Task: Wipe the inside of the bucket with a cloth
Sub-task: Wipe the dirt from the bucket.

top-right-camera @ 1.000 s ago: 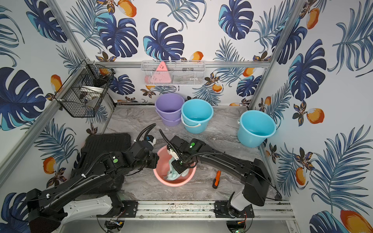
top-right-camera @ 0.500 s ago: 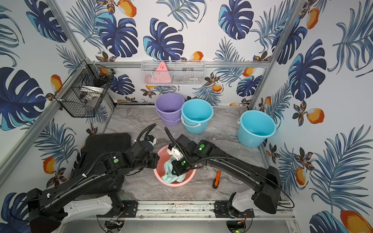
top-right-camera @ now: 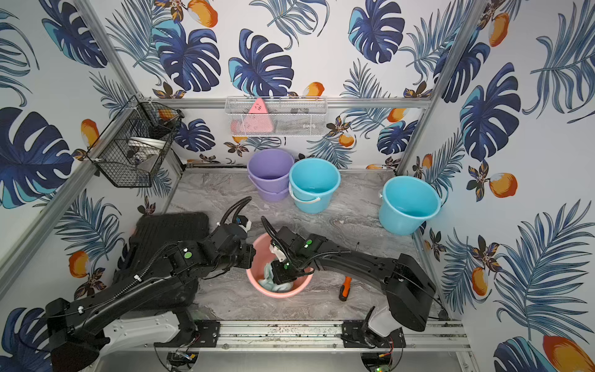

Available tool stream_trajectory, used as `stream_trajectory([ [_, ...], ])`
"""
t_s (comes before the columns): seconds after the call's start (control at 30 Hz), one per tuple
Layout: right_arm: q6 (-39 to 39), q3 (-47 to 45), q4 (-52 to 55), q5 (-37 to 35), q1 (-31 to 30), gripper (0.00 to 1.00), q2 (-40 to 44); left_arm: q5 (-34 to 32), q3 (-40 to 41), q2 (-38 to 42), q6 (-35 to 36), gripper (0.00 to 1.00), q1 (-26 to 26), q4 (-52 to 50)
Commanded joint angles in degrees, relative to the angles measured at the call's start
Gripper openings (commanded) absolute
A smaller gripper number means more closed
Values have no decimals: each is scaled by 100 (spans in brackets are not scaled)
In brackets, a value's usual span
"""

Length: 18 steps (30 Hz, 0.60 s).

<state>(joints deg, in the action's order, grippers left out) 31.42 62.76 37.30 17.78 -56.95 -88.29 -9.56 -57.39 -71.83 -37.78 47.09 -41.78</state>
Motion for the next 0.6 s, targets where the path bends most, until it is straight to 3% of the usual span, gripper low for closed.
stream_trajectory([
  [0.0,83,-21,-120,-639,-35,0,-146,41,-42,-32,-8,0,6,222],
  [0.3,255,-216,35,-2115,-191,0,-483,247,9,-112,-1,0,2,367],
  [0.57,860,-869,-581,-2027,-294,0,137,242,-82,-207,61,0,17,302],
])
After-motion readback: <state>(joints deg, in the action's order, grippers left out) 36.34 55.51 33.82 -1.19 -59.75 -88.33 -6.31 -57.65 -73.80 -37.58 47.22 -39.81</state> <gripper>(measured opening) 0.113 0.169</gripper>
